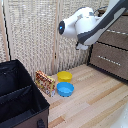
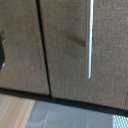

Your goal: With caution, bring your gripper towards the upper drawer's hold. Grasp the drawer hold tightly with your gripper tool. Pull the drawer in your direction to reveal the contents of the top drawer.

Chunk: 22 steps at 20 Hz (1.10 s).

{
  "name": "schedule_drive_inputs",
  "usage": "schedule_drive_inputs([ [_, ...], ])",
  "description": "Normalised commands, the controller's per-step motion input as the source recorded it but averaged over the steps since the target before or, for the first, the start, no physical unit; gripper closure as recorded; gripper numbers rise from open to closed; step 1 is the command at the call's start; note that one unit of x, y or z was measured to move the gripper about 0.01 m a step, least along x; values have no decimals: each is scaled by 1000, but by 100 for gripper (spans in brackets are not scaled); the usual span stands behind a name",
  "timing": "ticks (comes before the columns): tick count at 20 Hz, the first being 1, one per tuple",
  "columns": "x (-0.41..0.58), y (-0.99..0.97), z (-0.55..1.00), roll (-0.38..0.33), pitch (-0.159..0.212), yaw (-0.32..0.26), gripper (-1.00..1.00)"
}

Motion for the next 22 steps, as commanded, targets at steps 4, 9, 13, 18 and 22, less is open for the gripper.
schedule_drive_inputs([
  [4,-55,-559,288,-183,-23,49,-100],
  [9,-47,-552,137,-169,-2,1,-100],
  [13,-41,-469,-20,-96,0,20,-100],
  [18,-41,-534,-9,-33,-15,8,-100],
  [22,0,-659,41,0,-20,35,-100],
])
